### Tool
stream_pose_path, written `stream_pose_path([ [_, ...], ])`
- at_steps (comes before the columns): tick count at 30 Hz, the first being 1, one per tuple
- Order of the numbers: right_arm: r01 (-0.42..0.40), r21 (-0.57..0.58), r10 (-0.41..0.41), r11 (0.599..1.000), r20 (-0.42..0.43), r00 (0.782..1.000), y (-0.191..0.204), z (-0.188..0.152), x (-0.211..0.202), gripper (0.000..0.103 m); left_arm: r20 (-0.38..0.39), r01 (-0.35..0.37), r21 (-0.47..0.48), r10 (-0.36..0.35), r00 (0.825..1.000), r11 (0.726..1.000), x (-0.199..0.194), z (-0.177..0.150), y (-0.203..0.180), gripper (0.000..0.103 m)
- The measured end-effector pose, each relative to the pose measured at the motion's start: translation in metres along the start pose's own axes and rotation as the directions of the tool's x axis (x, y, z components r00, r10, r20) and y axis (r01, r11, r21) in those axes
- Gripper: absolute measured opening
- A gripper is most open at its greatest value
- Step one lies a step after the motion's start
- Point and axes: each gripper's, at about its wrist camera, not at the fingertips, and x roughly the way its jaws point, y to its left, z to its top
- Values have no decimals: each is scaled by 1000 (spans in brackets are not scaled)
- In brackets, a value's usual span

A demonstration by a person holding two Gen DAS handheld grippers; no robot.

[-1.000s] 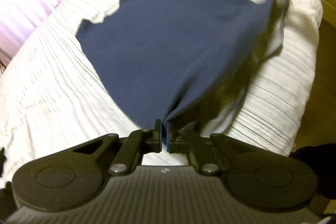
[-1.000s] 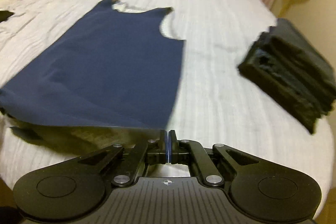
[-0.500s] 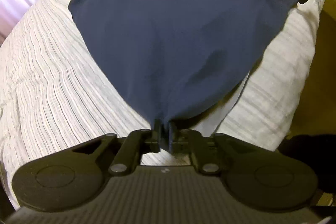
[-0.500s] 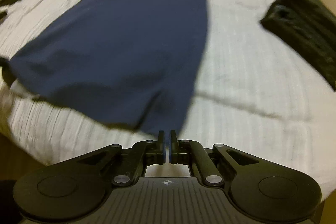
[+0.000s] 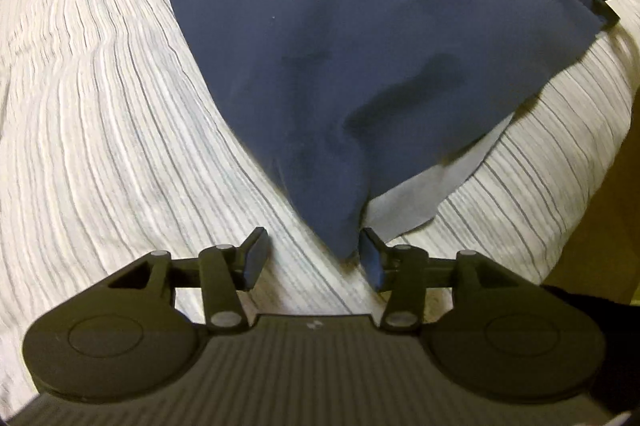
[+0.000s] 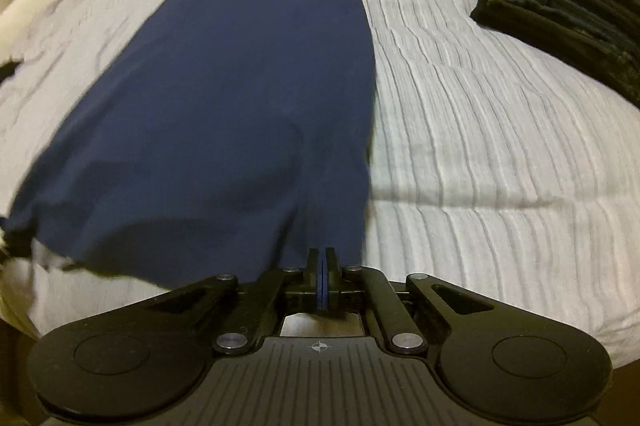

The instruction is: Fold clothes

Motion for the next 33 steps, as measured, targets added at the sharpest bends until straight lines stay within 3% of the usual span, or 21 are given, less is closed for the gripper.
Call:
stream_pose_path([
  [1,3,-2,-3,1000,5,1000,4,2,1,20,0,4,-3,-4,1000,1000,1,0,-1,44],
  [2,12,-6,-12,1000,12,1000,7,3,3,67,0,9,-4,-9,1000,1000,1,1,-2,42],
  [3,23,-10,-23,1000,19,1000,10,3,5,75,-1,15,-4,-15,1000,1000,1,1,-3,40],
  [5,17,2,-17,1000,14,1000,13,3,10,50,2,17,-5,-17,1000,1000,1,2,-4,40],
  [11,47,28,-46,999,-22,999,15,2,22,50,1,18,-21,-18,1000,1000,6,2,-5,40],
  [13,83,37,-81,996,-54,995,14,1,33,50,1,22,-24,-22,1000,999,8,5,-7,33],
  [17,84,105,-75,991,-86,993,3,-1,53,49,5,33,-7,-33,999,999,3,10,-9,3],
  [18,79,109,-68,991,-95,993,1,0,56,38,8,34,-1,-34,999,999,0,11,-9,1],
  [19,67,120,-55,990,-105,993,-4,2,55,3,16,35,5,-35,999,999,-7,11,-8,1],
  [22,46,170,-27,984,-112,993,-23,6,30,1,46,37,19,-38,998,999,-38,9,-1,1],
  [26,42,146,-32,988,-70,997,-41,3,-31,0,78,41,35,-44,996,999,-73,4,-7,1],
  [33,48,170,-28,984,-118,993,-48,-11,-26,0,31,47,42,-48,998,998,-61,-9,-28,0],
])
